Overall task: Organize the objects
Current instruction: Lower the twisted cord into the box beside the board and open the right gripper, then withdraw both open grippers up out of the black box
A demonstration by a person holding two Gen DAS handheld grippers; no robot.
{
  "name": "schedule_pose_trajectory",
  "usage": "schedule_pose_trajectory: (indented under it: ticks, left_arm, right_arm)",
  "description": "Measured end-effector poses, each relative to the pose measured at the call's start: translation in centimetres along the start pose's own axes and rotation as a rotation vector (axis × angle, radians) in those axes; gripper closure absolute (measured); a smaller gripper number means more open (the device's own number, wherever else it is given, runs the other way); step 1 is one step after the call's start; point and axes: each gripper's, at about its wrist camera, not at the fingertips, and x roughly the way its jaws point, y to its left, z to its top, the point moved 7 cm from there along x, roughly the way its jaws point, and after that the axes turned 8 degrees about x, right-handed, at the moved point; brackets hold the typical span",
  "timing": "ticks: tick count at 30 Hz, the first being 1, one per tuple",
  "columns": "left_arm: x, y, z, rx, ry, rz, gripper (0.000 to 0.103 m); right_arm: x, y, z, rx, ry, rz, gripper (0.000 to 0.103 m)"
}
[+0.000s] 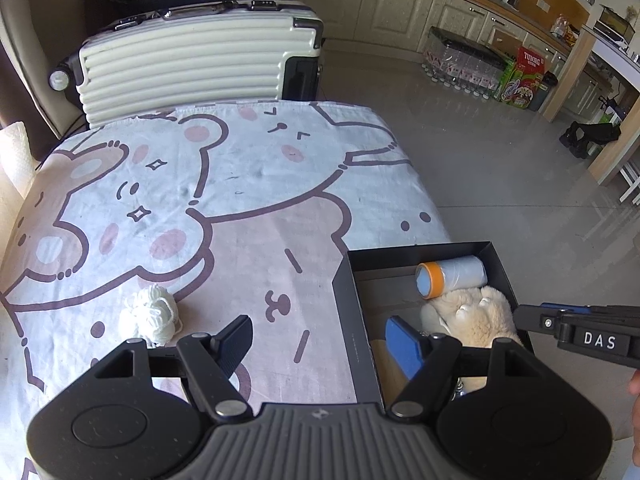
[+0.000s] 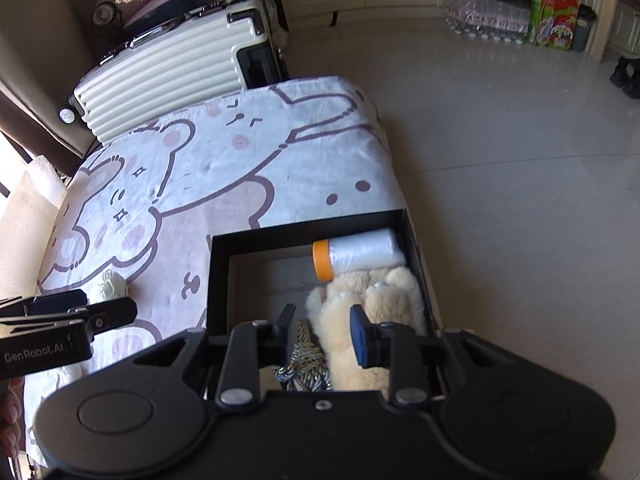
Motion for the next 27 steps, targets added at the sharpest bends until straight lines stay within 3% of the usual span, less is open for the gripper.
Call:
schedule_pose_trajectory:
  ticks: [8, 18, 27]
  left_arm:
    - [-1.3, -0.2, 0.0, 0.011, -0.030, 0.016, 0.029]
    - [-2.7, -0.8, -0.6, 0.033, -0.042, 0.031, 0.028]
    - [-3.4, -1.2, -1.0, 0.046, -0.054, 0.054, 0.016]
  right_arm:
    - [-2.6, -1.2, 0.0, 0.021, -0.099, -0.024, 0.073]
    - [-4.6, -2.1, -0.8, 0.038, -0.151, -0.044, 0.067]
    - [-5.8, -2.6, -1.5, 0.026, -0.185, -0.076, 0.056]
